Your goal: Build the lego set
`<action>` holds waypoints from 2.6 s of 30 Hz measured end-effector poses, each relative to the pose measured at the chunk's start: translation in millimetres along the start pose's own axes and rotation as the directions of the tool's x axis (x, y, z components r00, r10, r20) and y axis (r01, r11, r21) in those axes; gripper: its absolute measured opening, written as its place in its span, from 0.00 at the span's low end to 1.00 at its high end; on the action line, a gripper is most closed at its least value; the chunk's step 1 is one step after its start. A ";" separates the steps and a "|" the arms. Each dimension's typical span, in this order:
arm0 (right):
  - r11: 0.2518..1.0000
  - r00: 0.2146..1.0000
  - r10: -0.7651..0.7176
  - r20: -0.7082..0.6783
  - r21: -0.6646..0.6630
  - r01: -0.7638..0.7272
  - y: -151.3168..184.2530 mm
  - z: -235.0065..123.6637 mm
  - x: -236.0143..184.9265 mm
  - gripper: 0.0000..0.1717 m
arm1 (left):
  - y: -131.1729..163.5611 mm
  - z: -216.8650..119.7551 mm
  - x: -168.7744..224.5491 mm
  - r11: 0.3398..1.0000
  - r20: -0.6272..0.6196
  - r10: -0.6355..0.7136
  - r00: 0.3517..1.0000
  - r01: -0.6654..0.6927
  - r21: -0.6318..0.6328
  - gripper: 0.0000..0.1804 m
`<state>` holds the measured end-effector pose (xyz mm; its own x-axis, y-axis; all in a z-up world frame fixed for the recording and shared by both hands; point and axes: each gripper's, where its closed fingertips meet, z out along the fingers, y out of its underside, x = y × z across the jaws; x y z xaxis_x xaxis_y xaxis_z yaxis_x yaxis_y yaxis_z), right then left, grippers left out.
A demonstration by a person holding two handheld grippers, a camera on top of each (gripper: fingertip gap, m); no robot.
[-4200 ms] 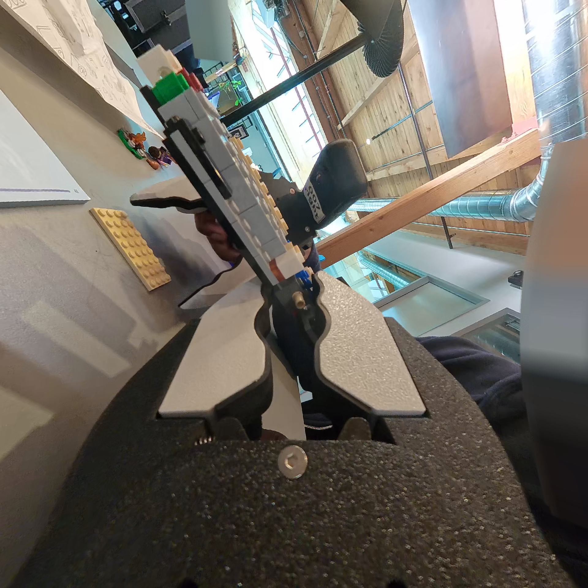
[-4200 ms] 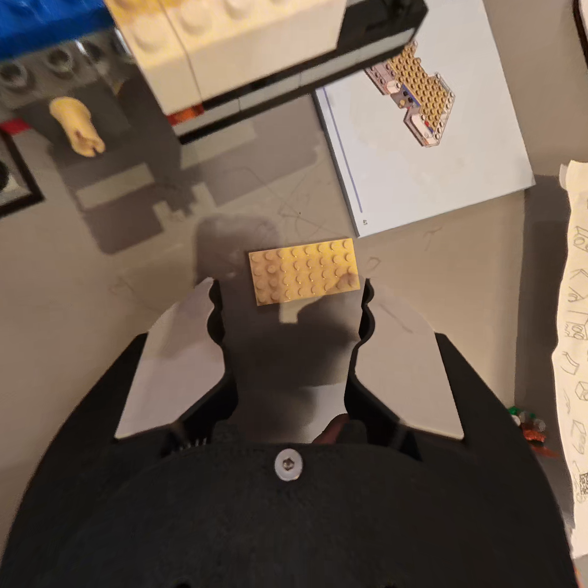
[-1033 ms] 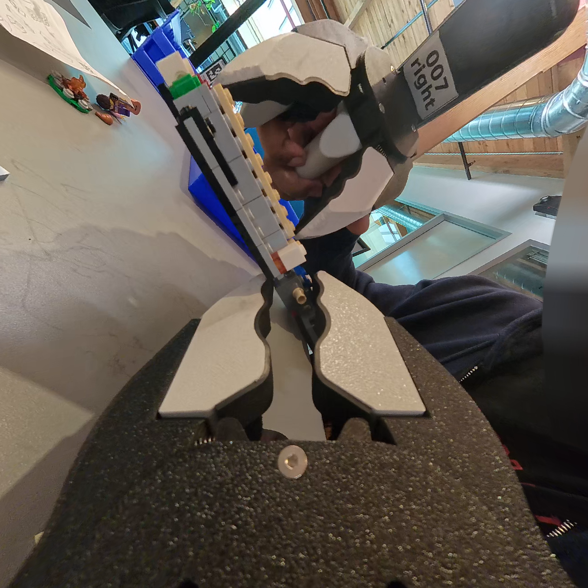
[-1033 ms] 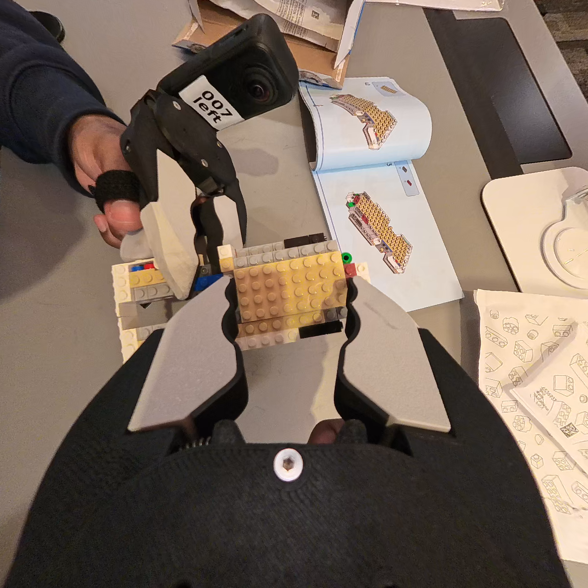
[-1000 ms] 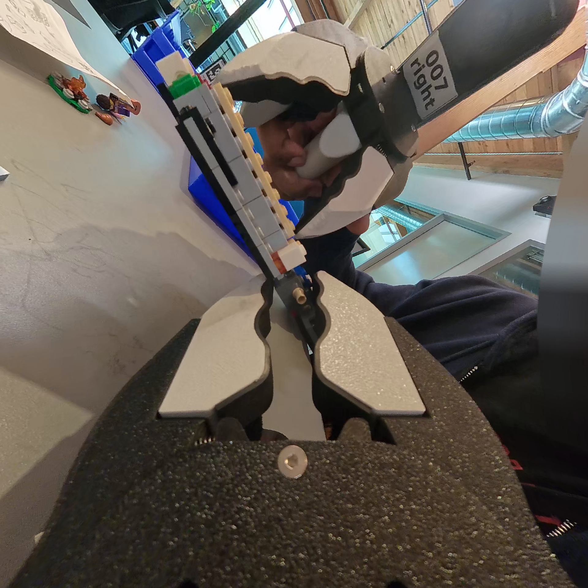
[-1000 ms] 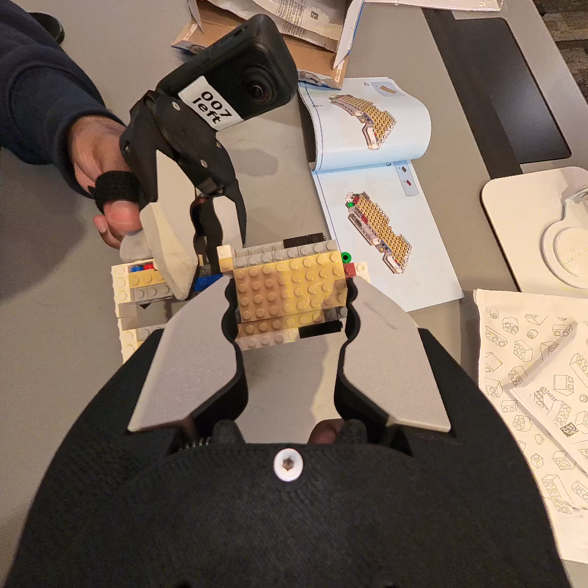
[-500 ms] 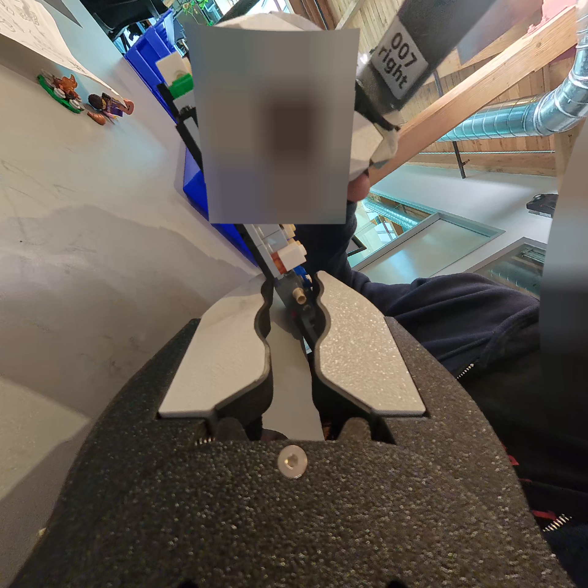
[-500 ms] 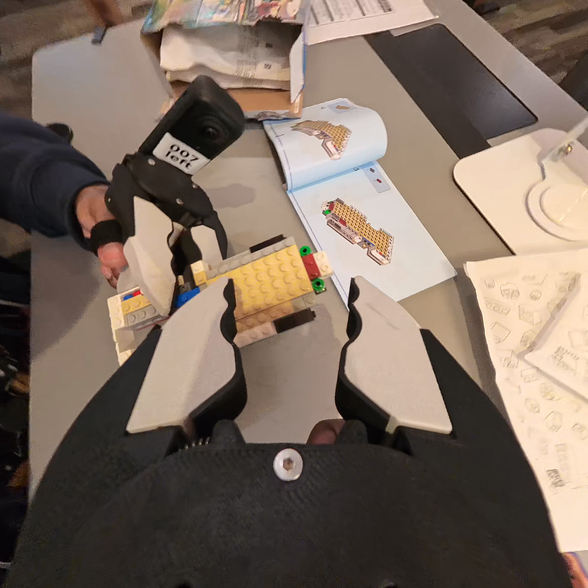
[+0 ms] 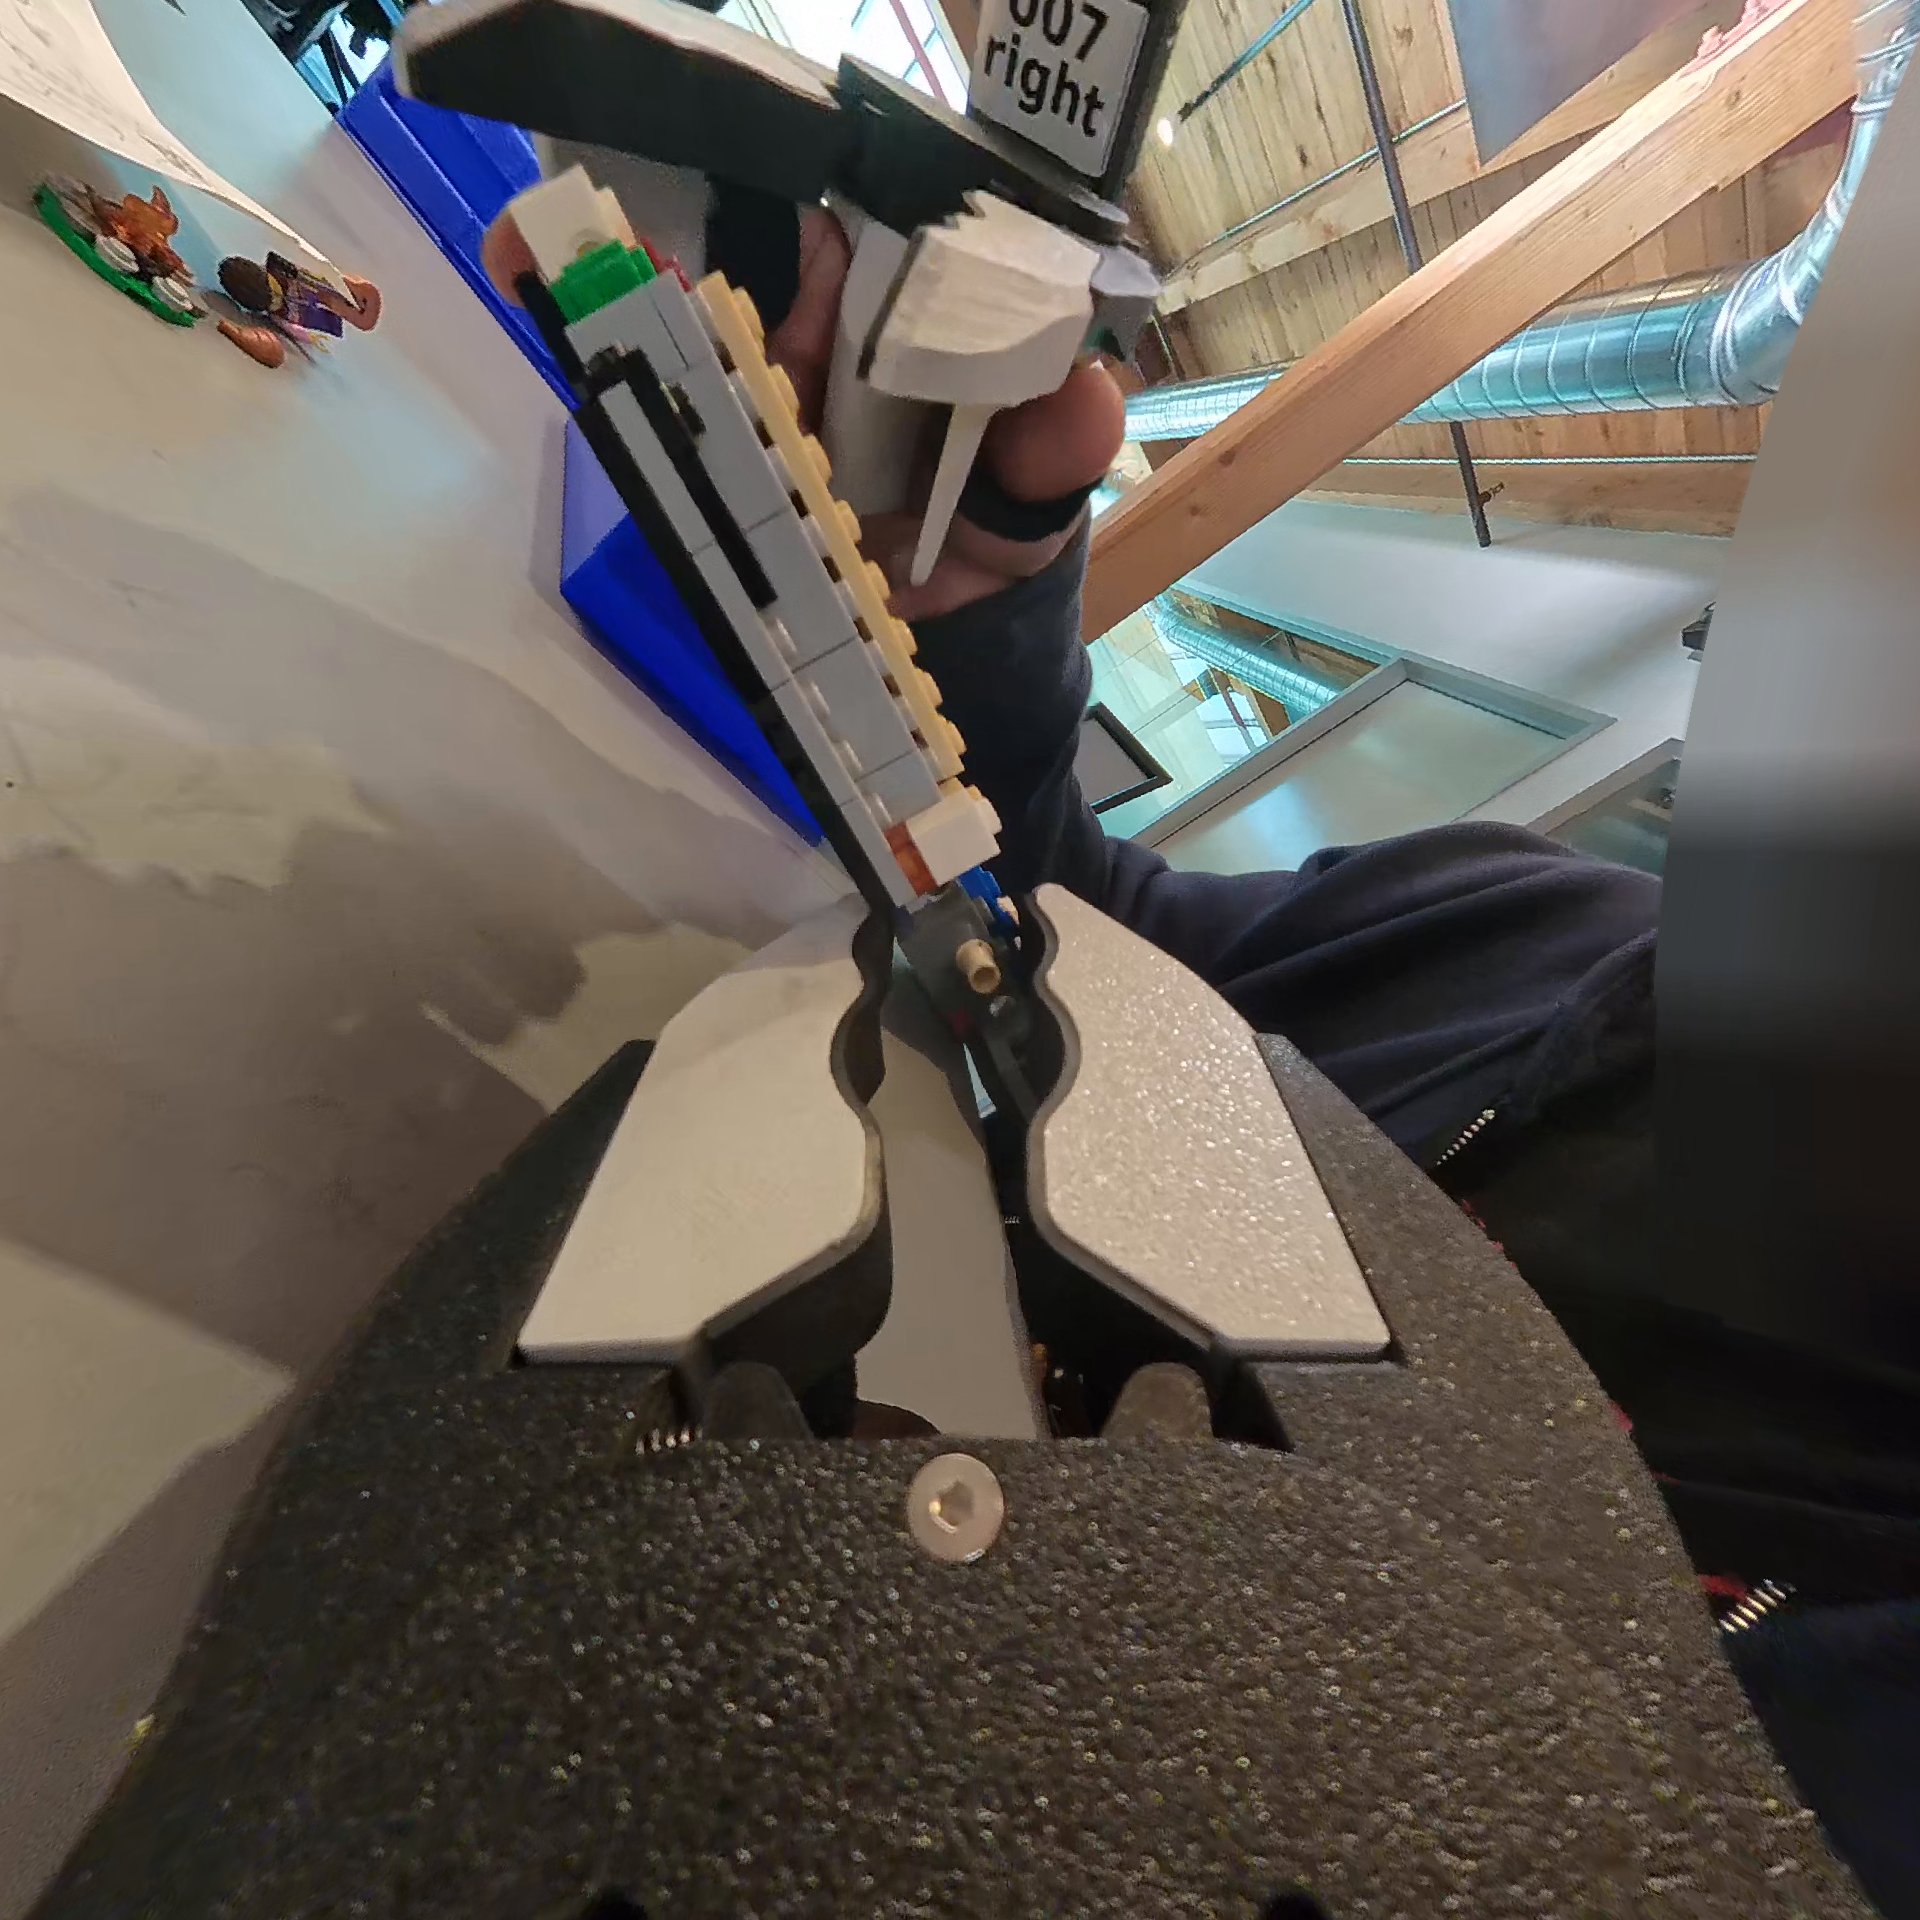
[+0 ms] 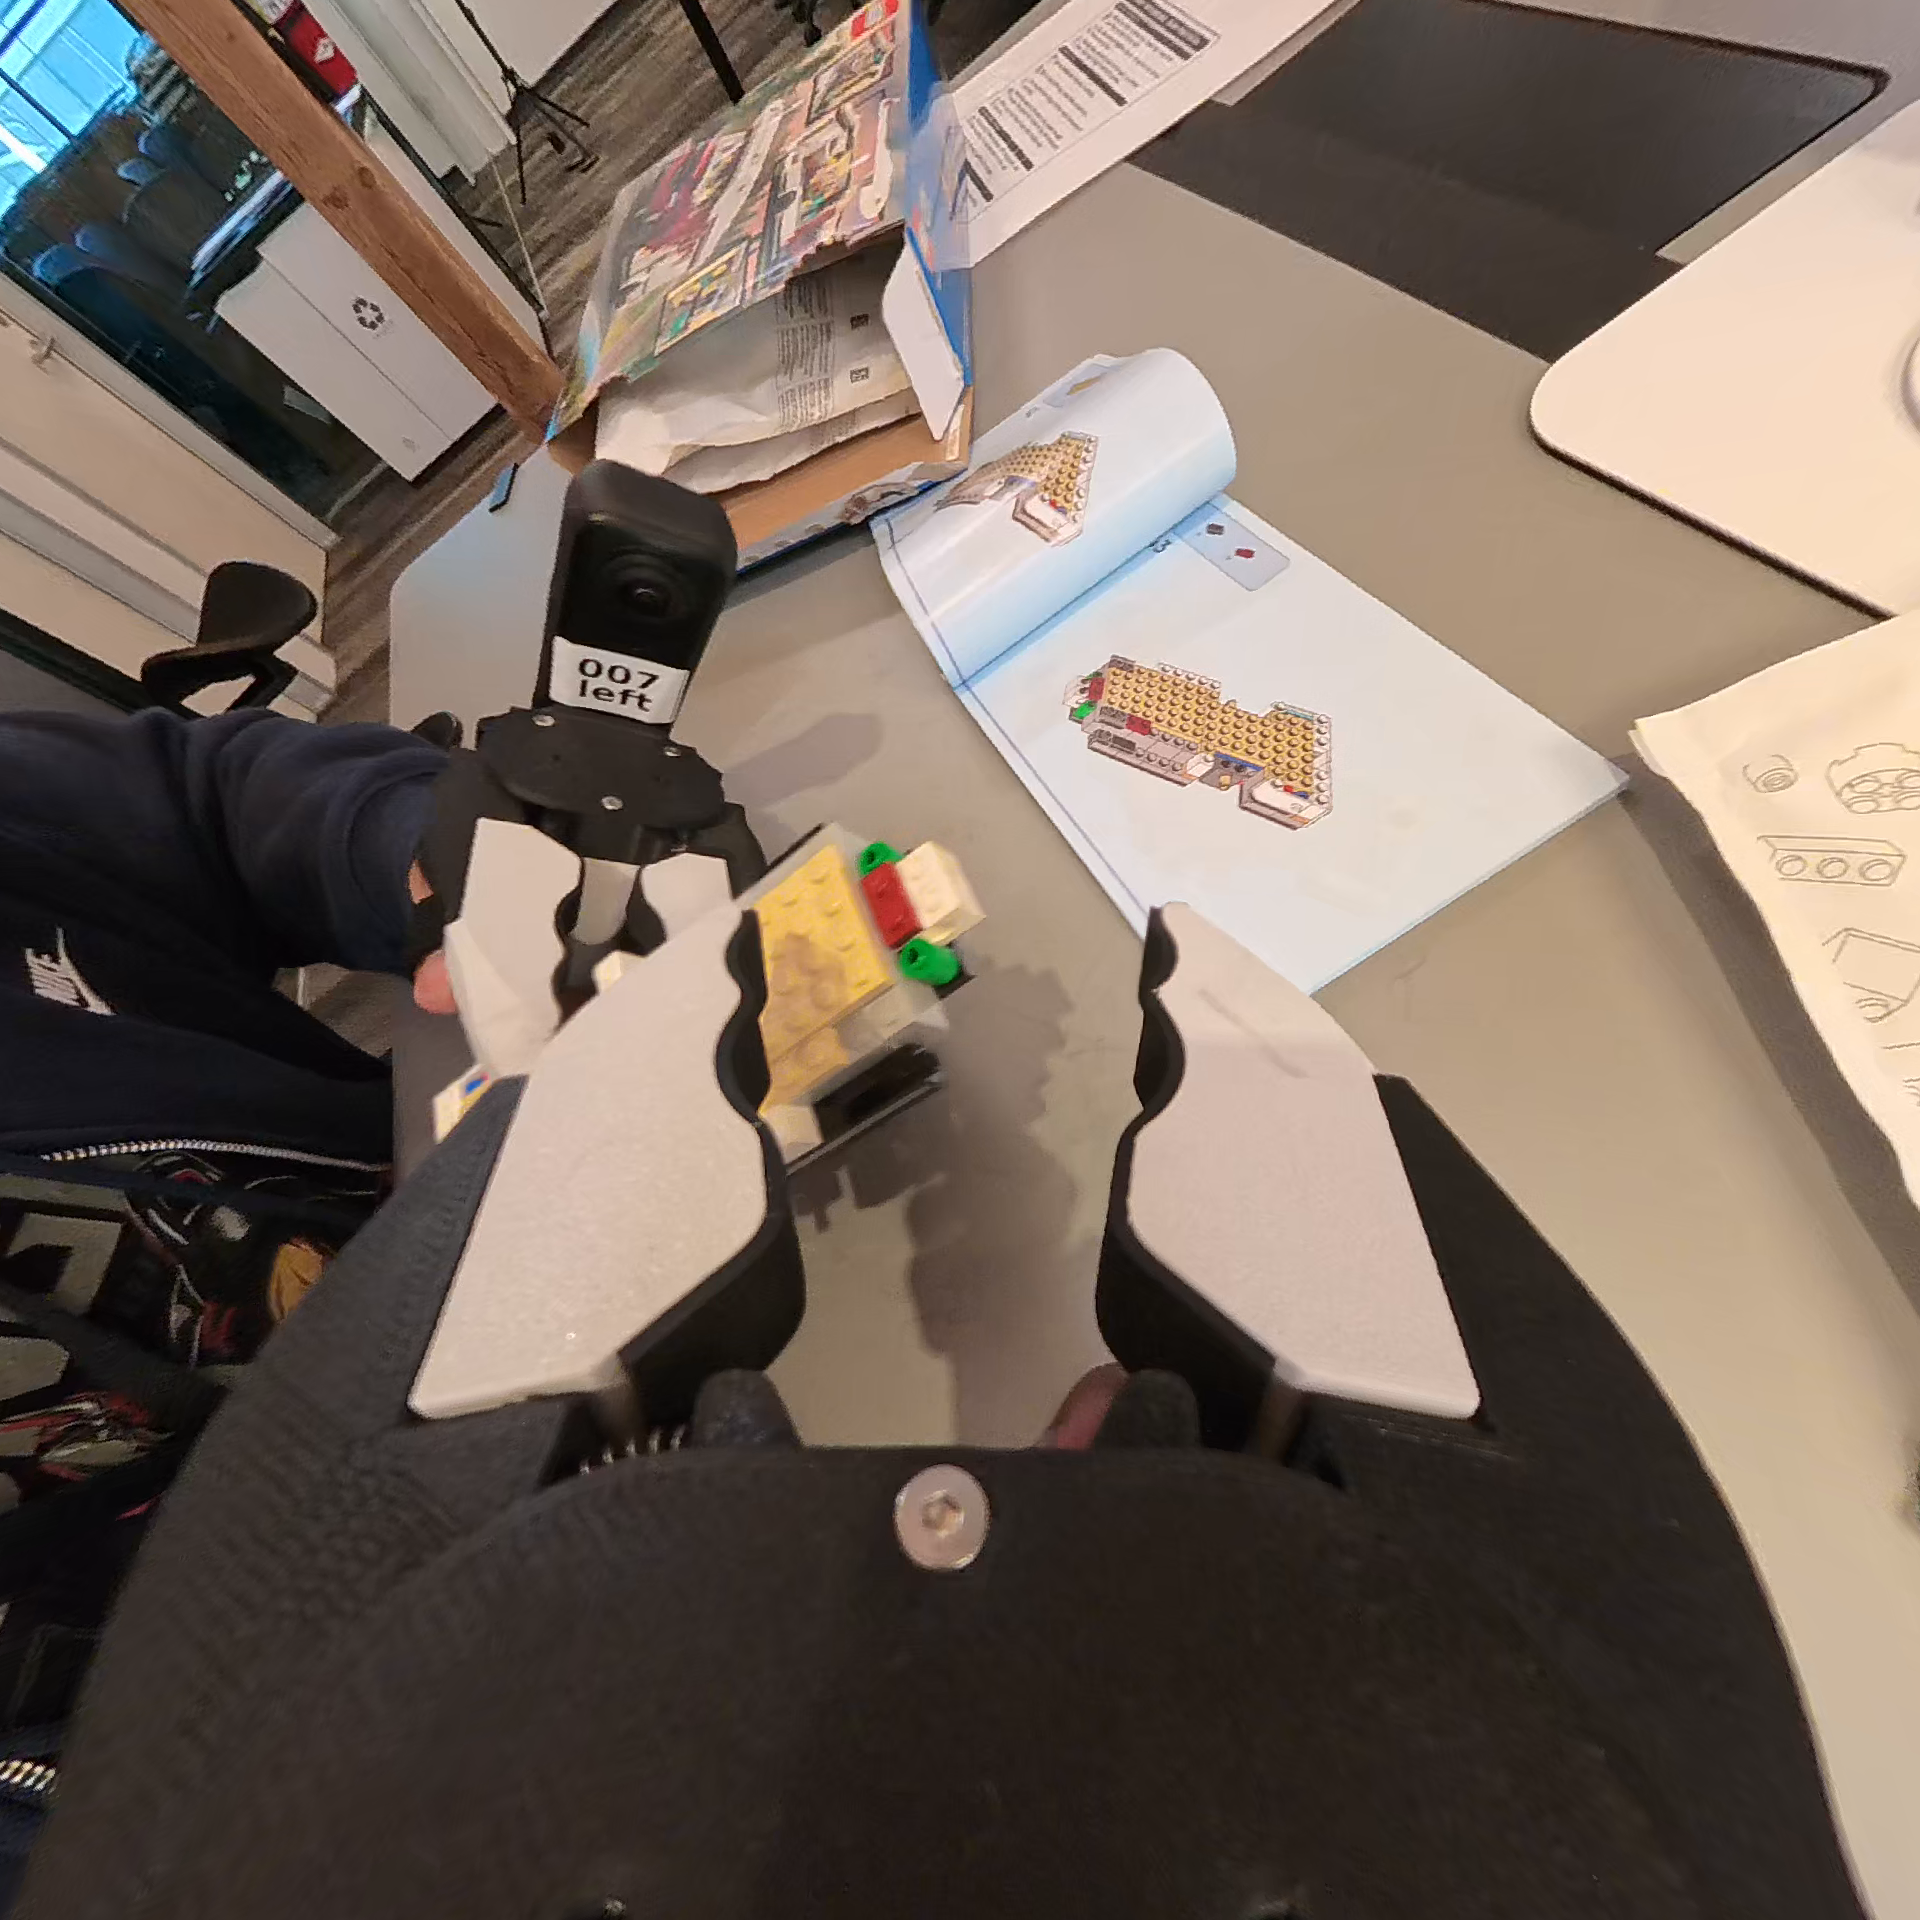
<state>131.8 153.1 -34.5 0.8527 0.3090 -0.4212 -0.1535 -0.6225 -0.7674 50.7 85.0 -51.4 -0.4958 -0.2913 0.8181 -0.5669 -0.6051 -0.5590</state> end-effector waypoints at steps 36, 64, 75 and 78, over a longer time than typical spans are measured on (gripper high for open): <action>0.971 0.972 0.146 0.185 0.162 -0.177 37.4 -39.6 -15.9 0.39 | 26.8 7.1 24.3 0.981 -0.171 -0.103 0.980 0.072 -0.180 0.13; 0.926 0.815 0.331 0.475 0.006 -0.379 130.2 -31.9 -137.3 0.35 | 112.4 -38.3 79.2 0.676 -0.293 -0.394 0.871 0.058 -0.735 0.13; 0.913 0.811 0.342 0.475 0.035 -0.406 126.0 -33.1 -136.1 0.35 | 111.4 -45.7 77.3 0.600 -0.262 -0.381 0.887 0.022 -0.800 0.13; 0.905 0.803 0.361 0.474 0.030 -0.424 129.3 -28.7 -137.3 0.35 | 115.9 -51.7 76.9 0.568 -0.252 -0.392 0.885 0.017 -0.823 0.13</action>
<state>9.2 9.6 -62.1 0.3928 0.3644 -0.8444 -0.5159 -0.6727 -0.5303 -87.1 30.7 -60.3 -0.3823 0.1660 0.9090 -0.8720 0.2606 -0.4144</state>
